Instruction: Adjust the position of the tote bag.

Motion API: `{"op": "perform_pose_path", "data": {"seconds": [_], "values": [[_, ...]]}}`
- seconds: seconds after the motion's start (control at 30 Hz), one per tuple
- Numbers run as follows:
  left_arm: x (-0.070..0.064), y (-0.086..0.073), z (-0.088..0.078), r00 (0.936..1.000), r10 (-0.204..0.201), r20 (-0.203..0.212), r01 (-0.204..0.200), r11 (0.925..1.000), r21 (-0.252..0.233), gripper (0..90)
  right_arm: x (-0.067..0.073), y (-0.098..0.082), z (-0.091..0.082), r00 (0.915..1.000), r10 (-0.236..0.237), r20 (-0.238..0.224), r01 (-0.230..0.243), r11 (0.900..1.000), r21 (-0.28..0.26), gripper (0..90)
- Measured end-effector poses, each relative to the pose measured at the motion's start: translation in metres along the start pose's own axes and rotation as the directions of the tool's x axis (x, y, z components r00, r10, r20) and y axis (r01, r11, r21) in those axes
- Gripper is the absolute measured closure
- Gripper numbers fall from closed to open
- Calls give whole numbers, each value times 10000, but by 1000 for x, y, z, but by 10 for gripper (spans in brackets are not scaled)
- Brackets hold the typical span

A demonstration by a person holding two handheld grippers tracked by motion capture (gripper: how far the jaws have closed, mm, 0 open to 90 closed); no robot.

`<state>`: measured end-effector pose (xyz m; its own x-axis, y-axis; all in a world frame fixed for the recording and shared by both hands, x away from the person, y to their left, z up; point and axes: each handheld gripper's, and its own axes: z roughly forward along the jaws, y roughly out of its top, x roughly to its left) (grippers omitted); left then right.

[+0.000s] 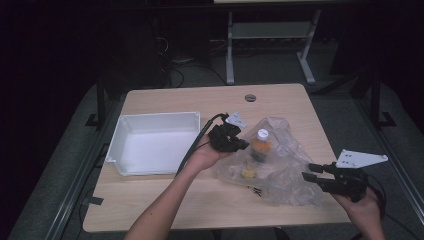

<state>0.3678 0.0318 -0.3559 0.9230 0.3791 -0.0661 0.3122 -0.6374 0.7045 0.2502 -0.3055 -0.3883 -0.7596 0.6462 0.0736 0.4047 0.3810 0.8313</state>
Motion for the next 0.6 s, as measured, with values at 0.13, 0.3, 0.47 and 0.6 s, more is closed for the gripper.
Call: {"op": "perform_pose_path", "data": {"seconds": [0.13,0.3,0.47,0.6], "values": [[1,-4,0,10000,51,-4,-51,10000,62,896,0,1,-1,10000,36,-37,-36,10000,-84,572],[0,-9,0,10000,-50,-77,50,10000,75,896,-1,0,-1,9998,129,-124,-132,9997,-203,515],[0,-12,1,10000,-6,-65,7,9999,140,897,0,2,-4,9998,161,-122,-165,9993,-340,487],[-1,-16,3,9999,-95,-77,97,9998,167,897,2,3,-5,9998,109,-141,-114,9993,-367,481]]}}
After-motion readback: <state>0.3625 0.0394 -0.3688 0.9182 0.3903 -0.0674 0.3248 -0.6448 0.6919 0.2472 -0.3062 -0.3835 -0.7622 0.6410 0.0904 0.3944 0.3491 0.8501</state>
